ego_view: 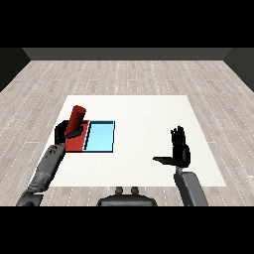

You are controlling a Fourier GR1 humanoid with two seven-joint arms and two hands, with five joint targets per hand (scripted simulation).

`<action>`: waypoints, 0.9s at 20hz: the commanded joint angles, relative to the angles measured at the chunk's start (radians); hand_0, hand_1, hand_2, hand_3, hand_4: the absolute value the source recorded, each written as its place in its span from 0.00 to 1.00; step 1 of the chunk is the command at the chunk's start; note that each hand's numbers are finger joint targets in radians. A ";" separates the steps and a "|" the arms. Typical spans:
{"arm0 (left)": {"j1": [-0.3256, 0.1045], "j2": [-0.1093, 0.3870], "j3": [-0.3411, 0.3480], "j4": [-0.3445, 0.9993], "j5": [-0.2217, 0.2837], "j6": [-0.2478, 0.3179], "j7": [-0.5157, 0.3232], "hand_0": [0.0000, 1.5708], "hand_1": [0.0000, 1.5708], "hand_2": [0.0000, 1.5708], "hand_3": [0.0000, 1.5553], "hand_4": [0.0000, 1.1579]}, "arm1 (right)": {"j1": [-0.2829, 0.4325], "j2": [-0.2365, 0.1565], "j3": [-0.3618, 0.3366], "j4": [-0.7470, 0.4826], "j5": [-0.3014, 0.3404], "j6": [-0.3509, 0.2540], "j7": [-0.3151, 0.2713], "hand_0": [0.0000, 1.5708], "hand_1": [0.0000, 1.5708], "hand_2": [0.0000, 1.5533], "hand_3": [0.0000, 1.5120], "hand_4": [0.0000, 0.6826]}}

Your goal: Pick the red can and put it in the red box

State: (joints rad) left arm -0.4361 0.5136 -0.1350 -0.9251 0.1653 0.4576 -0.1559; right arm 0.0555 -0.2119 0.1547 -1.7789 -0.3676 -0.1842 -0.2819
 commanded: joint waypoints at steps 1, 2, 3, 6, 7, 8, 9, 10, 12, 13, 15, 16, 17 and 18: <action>-0.024 0.053 0.005 0.252 -0.056 -0.025 0.013 1.00 1.00 0.99 0.94 0.91 | -0.038 0.011 -0.006 0.038 0.017 -0.014 -0.003 0.00 0.00 0.00 0.00 0.00; -0.080 0.034 0.006 0.315 -0.059 -0.029 0.051 1.00 1.00 0.97 0.92 0.88 | -0.049 0.011 -0.029 0.093 0.000 0.012 -0.031 0.00 0.00 0.00 0.00 0.00; -0.081 0.080 0.005 0.361 -0.072 -0.064 0.054 1.00 1.00 0.97 0.91 0.87 | -0.019 -0.008 -0.040 0.072 -0.017 0.034 -0.030 0.00 0.00 0.00 0.00 0.00; -0.152 0.048 -0.014 0.524 -0.118 -0.044 0.100 0.60 0.60 0.54 0.43 0.77 | -0.102 0.034 -0.024 0.129 0.008 -0.005 -0.021 0.00 0.00 0.00 0.00 0.00; -0.140 0.046 -0.022 0.570 -0.130 -0.056 0.089 0.68 0.68 0.62 0.40 0.71 | -0.079 0.002 -0.037 0.111 0.009 0.005 -0.010 0.00 0.00 0.00 0.00 0.00; -0.149 0.000 -0.015 0.610 -0.127 -0.042 0.073 0.40 0.40 0.38 0.00 0.67 | -0.076 0.035 -0.021 0.171 0.029 0.000 -0.056 0.00 0.00 0.00 0.00 0.00; -0.207 -0.010 -0.028 0.656 -0.150 -0.041 0.108 0.00 0.00 0.00 0.00 0.62 | -0.100 0.016 -0.044 0.176 0.008 0.021 -0.042 0.00 0.00 0.00 0.00 0.00; -0.202 -0.040 -0.016 0.693 -0.145 -0.019 0.101 0.00 0.00 0.21 0.00 0.61 | -0.077 -0.004 -0.050 0.141 0.012 0.023 -0.034 0.00 0.00 0.00 0.00 0.00; -0.208 -0.041 -0.017 0.742 -0.150 -0.052 0.092 0.59 0.59 0.56 0.00 0.62 | -0.117 0.027 -0.041 0.207 0.024 0.018 -0.067 0.00 0.00 0.00 0.00 0.00; -0.220 -0.043 -0.020 0.764 -0.157 -0.087 0.075 0.71 0.71 0.66 0.00 0.56 | -0.120 0.040 -0.032 0.230 0.038 0.022 -0.096 0.00 0.00 0.00 0.00 0.00; -0.203 -0.021 -0.026 0.775 -0.160 -0.193 0.014 0.16 0.16 0.36 0.32 0.55 | -0.133 0.036 -0.058 0.213 0.024 0.011 -0.088 0.00 0.00 0.00 0.00 0.00; -0.242 0.006 -0.042 0.798 -0.180 -0.234 0.056 0.00 0.00 0.00 0.00 0.48 | -0.107 0.056 -0.030 0.252 0.048 0.020 -0.130 0.00 0.00 0.00 0.00 0.00; -0.254 0.004 -0.078 0.823 -0.217 -0.245 0.095 0.00 0.00 0.00 0.00 0.17 | -0.123 0.053 -0.046 0.220 0.018 0.024 -0.102 0.00 0.00 0.00 0.00 0.00; -0.267 -0.013 -0.082 0.837 -0.225 -0.250 0.091 0.00 0.00 0.00 0.00 0.00 | -0.128 0.040 -0.058 0.238 0.018 0.033 -0.104 0.00 0.00 0.00 0.00 0.00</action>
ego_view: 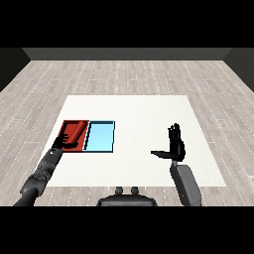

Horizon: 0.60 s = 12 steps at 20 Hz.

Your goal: Pick the red can and put it in the red box

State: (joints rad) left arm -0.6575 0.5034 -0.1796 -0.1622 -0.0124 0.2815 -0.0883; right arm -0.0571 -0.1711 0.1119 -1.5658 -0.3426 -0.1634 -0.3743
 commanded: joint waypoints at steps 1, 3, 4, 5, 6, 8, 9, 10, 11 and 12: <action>-0.070 0.010 -0.008 0.097 -0.030 -0.049 0.032 0.00 0.00 0.00 0.00 0.00 | -0.038 0.027 0.002 0.036 0.000 0.003 -0.014 0.00 0.00 0.00 0.00 0.00; -0.035 0.021 0.062 0.080 0.033 -0.001 -0.056 0.00 0.00 0.00 0.00 0.00 | -0.044 -0.022 -0.047 0.035 -0.038 0.042 0.010 0.00 0.00 0.00 0.00 0.00; -0.069 0.012 0.092 0.052 0.063 0.024 -0.062 0.00 0.00 0.00 0.00 0.00 | -0.040 0.011 -0.022 0.050 -0.021 0.030 -0.018 0.00 0.00 0.00 0.00 0.00; -0.030 0.035 0.148 0.008 0.122 -0.027 -0.159 0.00 0.00 0.00 0.00 0.00 | -0.029 0.016 -0.021 0.052 -0.012 0.023 -0.031 0.00 0.00 0.00 0.00 0.00; -0.049 -0.027 0.196 -0.046 0.172 0.019 -0.207 0.00 0.00 0.00 0.00 0.00 | -0.025 -0.009 -0.024 0.019 -0.032 0.044 0.005 0.00 0.00 0.00 0.00 0.00; -0.064 -0.007 0.292 -0.108 0.271 -0.072 -0.299 0.00 0.00 0.00 0.00 0.00 | -0.018 0.007 -0.025 0.004 -0.039 0.044 -0.021 0.00 0.00 0.00 0.00 0.00; -0.035 -0.004 0.304 -0.160 0.290 -0.146 -0.396 0.65 0.65 0.61 0.00 0.00 | -0.028 -0.008 -0.034 0.027 -0.044 0.059 -0.013 0.00 0.00 0.00 0.00 0.00; -0.030 -0.016 0.323 -0.195 0.313 -0.179 -0.450 0.30 0.30 0.30 0.00 0.00 | -0.039 -0.013 -0.035 0.025 -0.037 0.058 -0.017 0.00 0.00 0.00 0.00 0.00; -0.059 -0.047 0.355 -0.232 0.357 -0.232 -0.468 0.00 0.00 0.00 0.00 0.00 | -0.011 0.000 -0.017 0.004 -0.050 0.072 -0.014 0.00 0.00 0.00 0.00 0.00; -0.066 -0.105 0.384 -0.270 0.401 -0.272 -0.508 0.00 0.00 0.00 0.00 0.00 | -0.012 -0.009 -0.013 0.015 -0.025 0.062 -0.020 0.00 0.00 0.00 0.00 0.00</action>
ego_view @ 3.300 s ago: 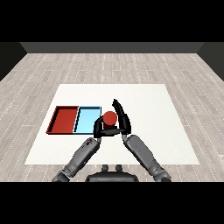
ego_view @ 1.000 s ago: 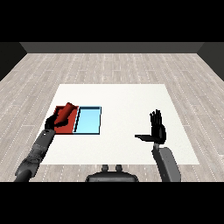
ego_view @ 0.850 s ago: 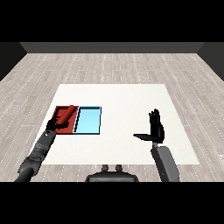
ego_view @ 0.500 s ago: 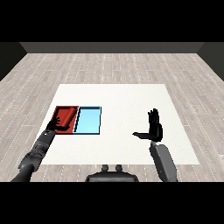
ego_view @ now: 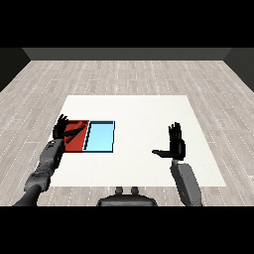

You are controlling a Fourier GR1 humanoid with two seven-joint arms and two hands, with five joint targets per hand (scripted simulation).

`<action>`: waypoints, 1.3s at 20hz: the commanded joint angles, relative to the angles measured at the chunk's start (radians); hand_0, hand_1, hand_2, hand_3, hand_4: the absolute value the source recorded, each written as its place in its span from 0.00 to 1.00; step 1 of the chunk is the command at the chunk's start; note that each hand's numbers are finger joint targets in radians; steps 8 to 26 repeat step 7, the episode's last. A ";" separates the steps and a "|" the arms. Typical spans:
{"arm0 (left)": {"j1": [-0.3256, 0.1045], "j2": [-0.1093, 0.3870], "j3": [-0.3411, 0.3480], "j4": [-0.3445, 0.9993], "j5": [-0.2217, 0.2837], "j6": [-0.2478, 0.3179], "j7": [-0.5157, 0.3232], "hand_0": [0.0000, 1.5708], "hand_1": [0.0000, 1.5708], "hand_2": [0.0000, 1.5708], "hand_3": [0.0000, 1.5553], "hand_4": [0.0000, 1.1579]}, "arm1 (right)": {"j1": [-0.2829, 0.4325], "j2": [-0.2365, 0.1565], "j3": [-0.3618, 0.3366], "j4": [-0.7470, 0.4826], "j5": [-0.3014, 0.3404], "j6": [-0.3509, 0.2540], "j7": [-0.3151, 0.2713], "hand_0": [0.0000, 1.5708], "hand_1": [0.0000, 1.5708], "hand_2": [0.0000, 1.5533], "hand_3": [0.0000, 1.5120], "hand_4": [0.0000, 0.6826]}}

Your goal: Pick the red can and put it in the red box

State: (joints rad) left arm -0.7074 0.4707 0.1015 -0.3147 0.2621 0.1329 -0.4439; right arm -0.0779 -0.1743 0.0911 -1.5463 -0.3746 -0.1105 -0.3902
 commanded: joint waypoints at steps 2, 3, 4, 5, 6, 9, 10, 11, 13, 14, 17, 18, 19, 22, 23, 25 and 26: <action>0.007 -0.122 0.136 -0.179 0.184 -0.197 -0.219 0.00 0.00 0.00 0.00 0.00 | 0.016 -0.017 -0.001 0.006 0.006 0.022 -0.016 0.00 0.00 0.00 0.00 0.00; 0.031 -0.149 0.124 -0.216 0.188 -0.241 -0.254 0.00 0.00 0.00 0.00 0.00 | -0.011 -0.015 -0.004 0.011 0.014 0.005 -0.001 0.00 0.00 0.00 0.00 0.00; 0.049 -0.195 0.112 -0.252 0.191 -0.244 -0.280 0.00 0.00 0.00 0.00 0.00 | 0.028 -0.019 0.001 0.001 0.011 0.024 -0.020 0.00 0.00 0.00 0.00 0.00; 0.095 -0.268 0.090 -0.276 0.189 -0.255 -0.320 0.00 0.00 0.00 0.00 0.00 | 0.021 -0.018 0.018 0.030 0.035 0.038 -0.050 0.00 0.00 0.00 0.00 0.00; 0.130 -0.279 0.057 -0.326 0.166 -0.253 -0.341 0.00 0.00 0.00 0.00 0.00 | 0.035 -0.043 0.006 0.015 0.016 0.070 -0.042 0.00 0.00 0.00 0.00 0.00; 0.162 -0.280 0.044 -0.389 0.166 -0.245 -0.334 0.00 0.00 0.00 0.00 0.00 | 0.010 -0.043 0.011 0.000 0.021 0.058 -0.017 0.00 0.00 0.00 0.00 0.00; 0.162 -0.280 0.044 -0.389 0.166 -0.245 -0.334 0.00 0.00 0.00 0.00 0.00 | 0.010 -0.043 0.011 0.000 0.021 0.058 -0.017 0.00 0.00 0.00 0.00 0.00; 0.162 -0.280 0.044 -0.389 0.166 -0.245 -0.334 0.00 0.00 0.00 0.00 0.00 | 0.010 -0.043 0.011 0.000 0.021 0.058 -0.017 0.00 0.00 0.00 0.00 0.00; 0.162 -0.280 0.044 -0.389 0.166 -0.245 -0.334 0.00 0.00 0.00 0.00 0.00 | 0.010 -0.043 0.011 0.000 0.021 0.058 -0.017 0.00 0.00 0.00 0.00 0.00; 0.162 -0.280 0.044 -0.389 0.166 -0.245 -0.334 0.00 0.00 0.00 0.00 0.00 | 0.010 -0.043 0.011 0.000 0.021 0.058 -0.017 0.00 0.00 0.00 0.00 0.00; 0.162 -0.280 0.044 -0.389 0.166 -0.245 -0.334 0.00 0.00 0.00 0.00 0.00 | 0.010 -0.043 0.011 0.000 0.021 0.058 -0.017 0.00 0.00 0.00 0.00 0.00; 0.162 -0.280 0.044 -0.389 0.166 -0.245 -0.334 0.00 0.00 0.00 0.00 0.00 | 0.010 -0.043 0.011 0.000 0.021 0.058 -0.017 0.00 0.00 0.00 0.00 0.00; 0.162 -0.280 0.044 -0.389 0.166 -0.245 -0.334 0.00 0.00 0.00 0.00 0.00 | 0.010 -0.043 0.011 0.000 0.021 0.058 -0.017 0.00 0.00 0.00 0.00 0.00; 0.162 -0.280 0.044 -0.389 0.166 -0.245 -0.334 0.00 0.00 0.00 0.00 0.00 | 0.010 -0.043 0.011 0.000 0.021 0.058 -0.017 0.00 0.00 0.00 0.00 0.00; 0.162 -0.280 0.044 -0.389 0.166 -0.245 -0.334 0.00 0.00 0.00 0.00 0.00 | 0.010 -0.043 0.011 0.000 0.021 0.058 -0.017 0.00 0.00 0.00 0.00 0.00; 0.162 -0.280 0.044 -0.389 0.166 -0.245 -0.334 0.00 0.00 0.00 0.00 0.00 | 0.010 -0.043 0.011 0.000 0.021 0.058 -0.017 0.00 0.00 0.00 0.00 0.00; 0.162 -0.280 0.044 -0.389 0.166 -0.245 -0.334 0.00 0.00 0.00 0.00 0.00 | 0.010 -0.043 0.011 0.000 0.021 0.058 -0.017 0.00 0.00 0.00 0.00 0.00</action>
